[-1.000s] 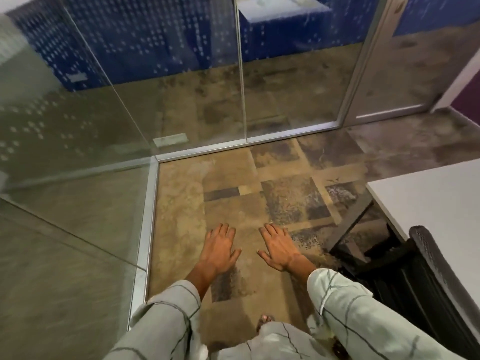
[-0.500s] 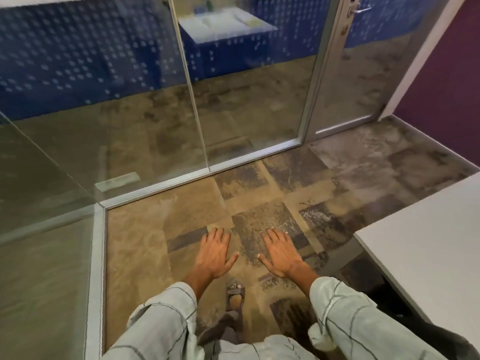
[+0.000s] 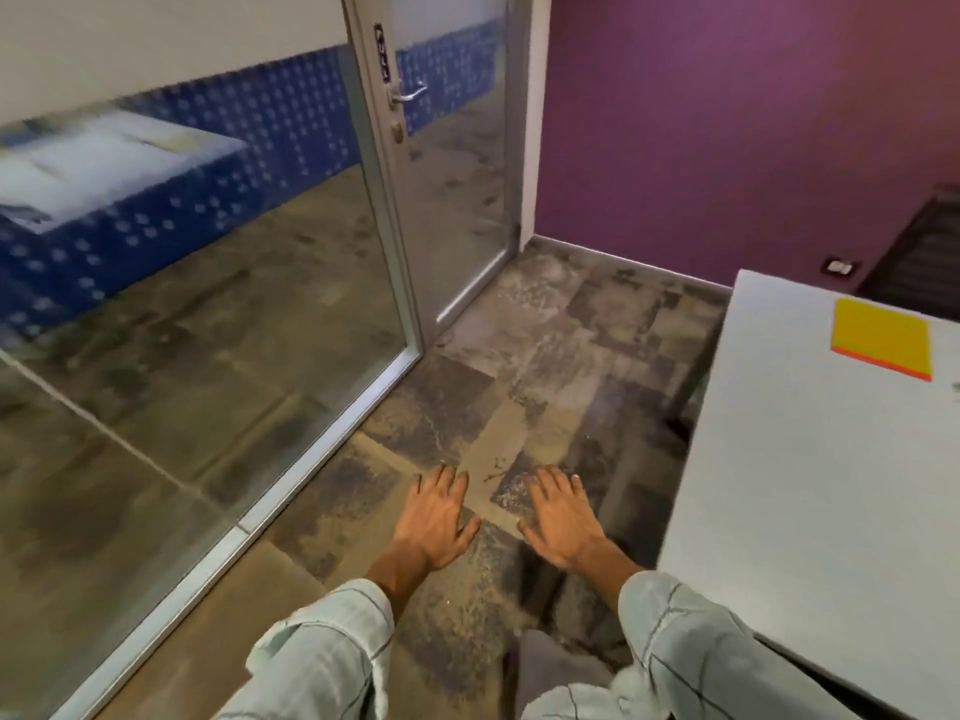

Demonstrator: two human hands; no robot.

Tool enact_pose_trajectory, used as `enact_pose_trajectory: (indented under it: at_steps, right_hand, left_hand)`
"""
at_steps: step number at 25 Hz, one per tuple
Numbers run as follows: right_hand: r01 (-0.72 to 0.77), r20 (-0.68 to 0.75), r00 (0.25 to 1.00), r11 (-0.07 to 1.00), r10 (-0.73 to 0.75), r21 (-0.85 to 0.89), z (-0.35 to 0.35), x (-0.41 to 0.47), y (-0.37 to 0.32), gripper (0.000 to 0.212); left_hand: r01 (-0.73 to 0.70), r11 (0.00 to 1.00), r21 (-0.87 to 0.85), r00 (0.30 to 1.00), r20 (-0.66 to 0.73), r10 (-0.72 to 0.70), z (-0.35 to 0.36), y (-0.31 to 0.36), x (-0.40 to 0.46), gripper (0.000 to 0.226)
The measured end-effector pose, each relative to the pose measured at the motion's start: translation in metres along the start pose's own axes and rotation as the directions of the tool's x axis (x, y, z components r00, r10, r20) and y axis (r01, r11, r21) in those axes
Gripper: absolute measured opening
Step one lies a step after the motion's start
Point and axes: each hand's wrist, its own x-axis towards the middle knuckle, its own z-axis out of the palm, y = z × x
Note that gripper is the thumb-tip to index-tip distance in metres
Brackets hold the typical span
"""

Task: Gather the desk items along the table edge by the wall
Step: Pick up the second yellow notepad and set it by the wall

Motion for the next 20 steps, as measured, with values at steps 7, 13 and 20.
enact_pose_trajectory:
  at_steps: [7,13,20]
  right_hand:
    - [-0.162,-0.006,0.987,0.986,0.163,0.035,-0.036,0.155,0.104,0.073]
    - [-0.360,-0.079,0.926,0.927,0.368,0.102,-0.089,0.222,0.213,0.073]
    - [-0.617,-0.066,0.769,0.765,0.636,0.183,-0.106,0.250,0.331,0.074]
  left_hand:
    - [-0.136,0.990,0.038,0.991,0.003,0.136,-0.030,-0.016,0.218,0.073]
    - [-0.292,0.954,0.065,0.956,0.015,0.292,-0.077,0.020,0.383,0.073]
    - [-0.551,0.833,0.046,0.835,0.043,0.549,-0.091,0.101,0.549,0.068]
